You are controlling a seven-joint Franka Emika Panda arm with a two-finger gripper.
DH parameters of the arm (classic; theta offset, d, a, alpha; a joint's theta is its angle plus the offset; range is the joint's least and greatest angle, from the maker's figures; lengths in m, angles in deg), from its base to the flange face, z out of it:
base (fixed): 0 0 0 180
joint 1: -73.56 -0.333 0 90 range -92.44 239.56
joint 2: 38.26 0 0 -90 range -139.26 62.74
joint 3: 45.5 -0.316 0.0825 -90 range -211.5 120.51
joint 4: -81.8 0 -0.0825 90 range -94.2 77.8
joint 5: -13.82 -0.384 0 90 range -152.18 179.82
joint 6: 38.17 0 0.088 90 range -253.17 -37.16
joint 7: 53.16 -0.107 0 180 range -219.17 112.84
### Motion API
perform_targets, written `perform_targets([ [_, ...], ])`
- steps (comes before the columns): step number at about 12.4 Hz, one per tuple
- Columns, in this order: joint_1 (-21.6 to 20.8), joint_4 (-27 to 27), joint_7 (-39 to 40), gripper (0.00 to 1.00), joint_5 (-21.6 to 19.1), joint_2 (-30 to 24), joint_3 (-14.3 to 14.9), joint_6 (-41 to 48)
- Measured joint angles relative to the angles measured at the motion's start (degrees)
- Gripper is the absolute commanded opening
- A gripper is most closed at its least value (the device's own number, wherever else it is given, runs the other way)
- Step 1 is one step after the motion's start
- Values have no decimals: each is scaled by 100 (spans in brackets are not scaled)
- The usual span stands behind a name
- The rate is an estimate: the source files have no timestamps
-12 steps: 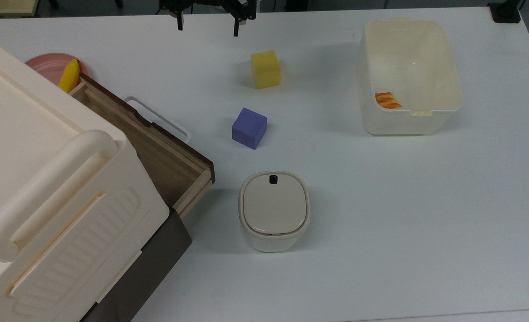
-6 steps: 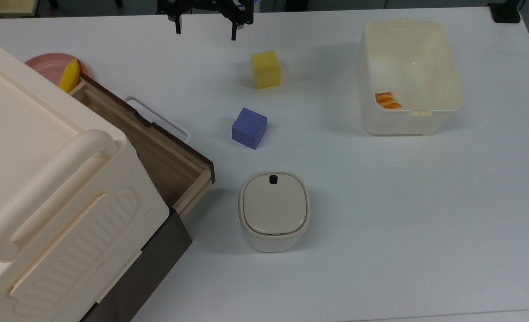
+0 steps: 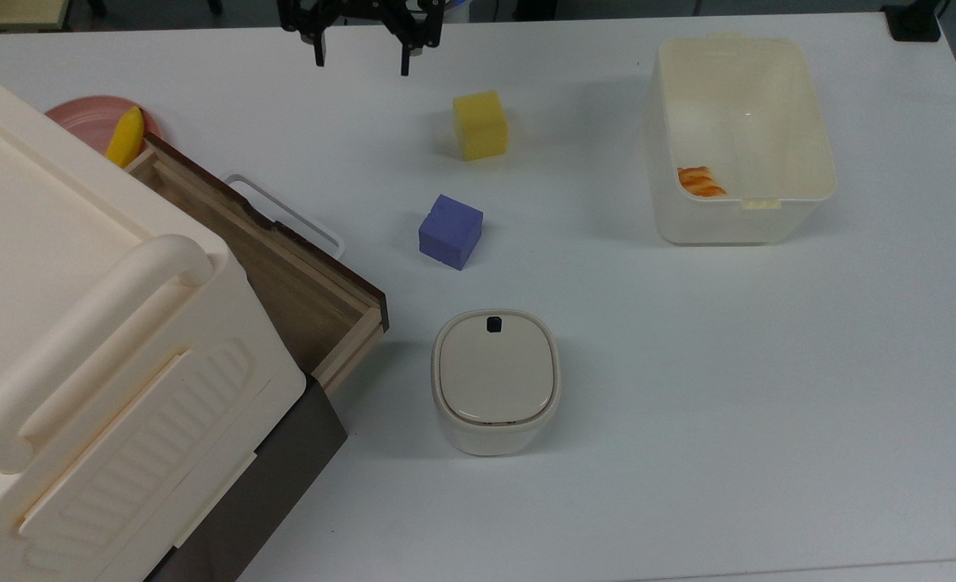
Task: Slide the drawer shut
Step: 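Move the gripper down toward the open drawer's front face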
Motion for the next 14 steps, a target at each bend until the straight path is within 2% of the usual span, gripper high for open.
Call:
perform_targets([
  [4, 31, 1, 411, 0, -162, 0, 39, 0],
  [7, 96, 1, 324, 0, -234, 0, 82, -6],
  [9, 208, -11, -439, 0, -386, 5, 88, -241],
  [14, 497, -350, -3807, 0, -407, 278, 100, -1582],
])
